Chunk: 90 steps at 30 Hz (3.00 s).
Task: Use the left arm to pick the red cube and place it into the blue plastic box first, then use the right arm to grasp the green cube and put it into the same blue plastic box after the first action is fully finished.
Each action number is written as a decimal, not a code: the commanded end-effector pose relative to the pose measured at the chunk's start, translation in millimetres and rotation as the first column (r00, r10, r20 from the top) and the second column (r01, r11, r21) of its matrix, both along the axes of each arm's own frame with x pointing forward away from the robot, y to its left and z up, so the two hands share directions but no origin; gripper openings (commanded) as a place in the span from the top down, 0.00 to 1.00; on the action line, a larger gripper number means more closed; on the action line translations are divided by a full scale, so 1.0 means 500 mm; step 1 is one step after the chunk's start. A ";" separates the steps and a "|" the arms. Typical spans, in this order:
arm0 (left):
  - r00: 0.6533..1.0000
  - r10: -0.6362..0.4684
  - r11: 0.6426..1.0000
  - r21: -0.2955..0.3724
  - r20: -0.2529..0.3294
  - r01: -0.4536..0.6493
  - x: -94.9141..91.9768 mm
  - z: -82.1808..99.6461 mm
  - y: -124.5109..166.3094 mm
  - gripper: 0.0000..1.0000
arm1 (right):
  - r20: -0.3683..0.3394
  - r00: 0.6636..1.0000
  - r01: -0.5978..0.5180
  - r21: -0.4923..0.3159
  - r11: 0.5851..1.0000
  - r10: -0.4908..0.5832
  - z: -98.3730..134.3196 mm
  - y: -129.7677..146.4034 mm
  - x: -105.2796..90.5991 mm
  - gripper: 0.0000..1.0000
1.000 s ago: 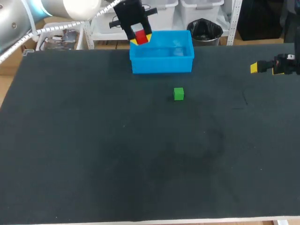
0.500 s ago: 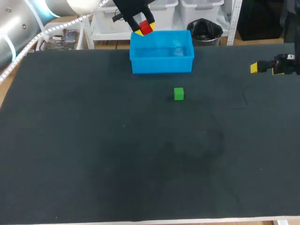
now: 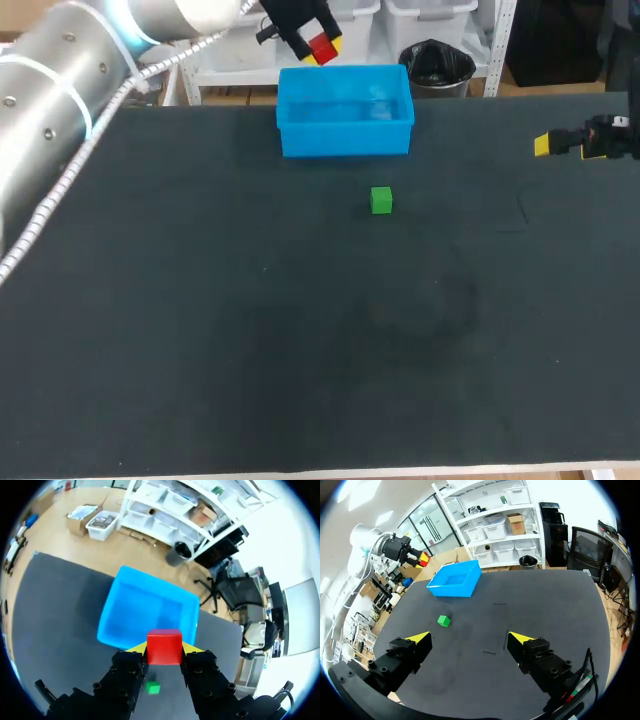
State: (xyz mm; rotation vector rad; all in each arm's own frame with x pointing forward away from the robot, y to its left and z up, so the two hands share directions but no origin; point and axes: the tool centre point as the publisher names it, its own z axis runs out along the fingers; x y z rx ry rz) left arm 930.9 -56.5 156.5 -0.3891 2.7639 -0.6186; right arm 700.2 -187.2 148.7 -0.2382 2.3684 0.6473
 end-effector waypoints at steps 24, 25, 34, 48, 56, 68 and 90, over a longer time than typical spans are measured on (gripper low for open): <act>0.979 0.065 0.998 0.019 -0.191 -0.062 0.163 -0.102 -0.004 1.00 | -0.001 1.000 0.003 -0.002 1.000 -0.003 0.001 0.001 0.000 0.00; 0.978 0.072 0.997 0.021 -0.196 -0.069 0.165 -0.105 -0.001 1.00 | -0.001 1.000 0.003 -0.002 1.000 -0.003 0.001 0.001 0.000 0.00; 0.977 0.084 0.996 0.034 -0.198 -0.079 0.165 -0.105 0.009 0.00 | -0.001 1.000 0.003 -0.002 1.000 -0.003 0.001 0.001 0.000 0.00; 0.990 0.037 0.999 0.035 -0.139 -0.032 0.103 -0.064 0.043 0.00 | -0.001 1.000 0.003 -0.002 1.000 -0.003 0.001 0.001 0.000 0.00; 0.995 -0.024 0.999 0.041 -0.093 0.028 0.014 -0.046 0.070 0.00 | -0.001 1.000 0.003 -0.002 1.000 -0.003 0.001 0.001 0.000 0.00; 0.994 -0.089 0.994 0.059 -0.060 0.093 -0.077 -0.041 0.121 0.00 | -0.001 1.000 0.003 -0.002 1.000 -0.003 0.001 0.001 0.000 0.00; 0.895 -0.442 0.895 0.090 0.054 0.437 -0.235 -0.021 0.140 0.00 | -0.001 1.000 0.003 -0.002 1.000 -0.003 0.001 0.001 0.000 0.00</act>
